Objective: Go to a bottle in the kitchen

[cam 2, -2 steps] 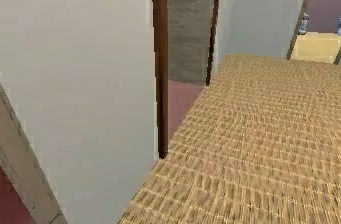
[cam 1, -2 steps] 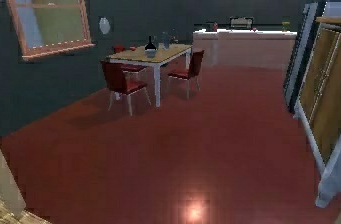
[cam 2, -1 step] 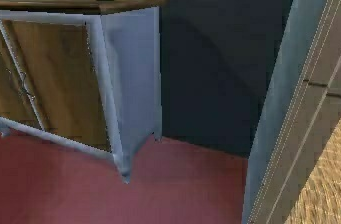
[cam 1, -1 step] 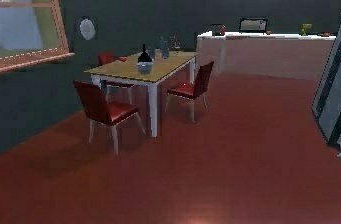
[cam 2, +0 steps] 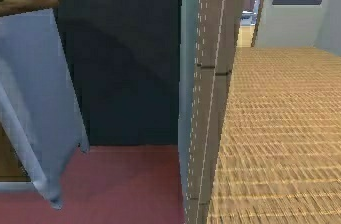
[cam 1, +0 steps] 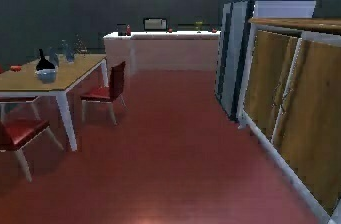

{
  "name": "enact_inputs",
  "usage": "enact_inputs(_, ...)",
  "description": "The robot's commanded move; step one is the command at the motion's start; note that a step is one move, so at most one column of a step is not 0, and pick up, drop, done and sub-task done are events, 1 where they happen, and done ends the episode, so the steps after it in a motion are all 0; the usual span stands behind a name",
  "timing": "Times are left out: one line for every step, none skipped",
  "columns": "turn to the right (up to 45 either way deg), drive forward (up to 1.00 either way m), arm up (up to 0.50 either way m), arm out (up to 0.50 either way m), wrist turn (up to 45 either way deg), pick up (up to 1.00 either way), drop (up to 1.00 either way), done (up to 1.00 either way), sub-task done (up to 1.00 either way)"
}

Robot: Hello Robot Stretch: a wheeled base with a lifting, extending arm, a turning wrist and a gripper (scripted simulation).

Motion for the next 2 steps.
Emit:
enact_inputs(0.0, 1.00, 0.00, 0.00, 0.0, 0.00, 0.00, 0.00, 0.00)
enact_inputs(0.0, 1.00, 0.00, 0.00, 0.0, 0.00, 0.00, 0.00, 0.00)
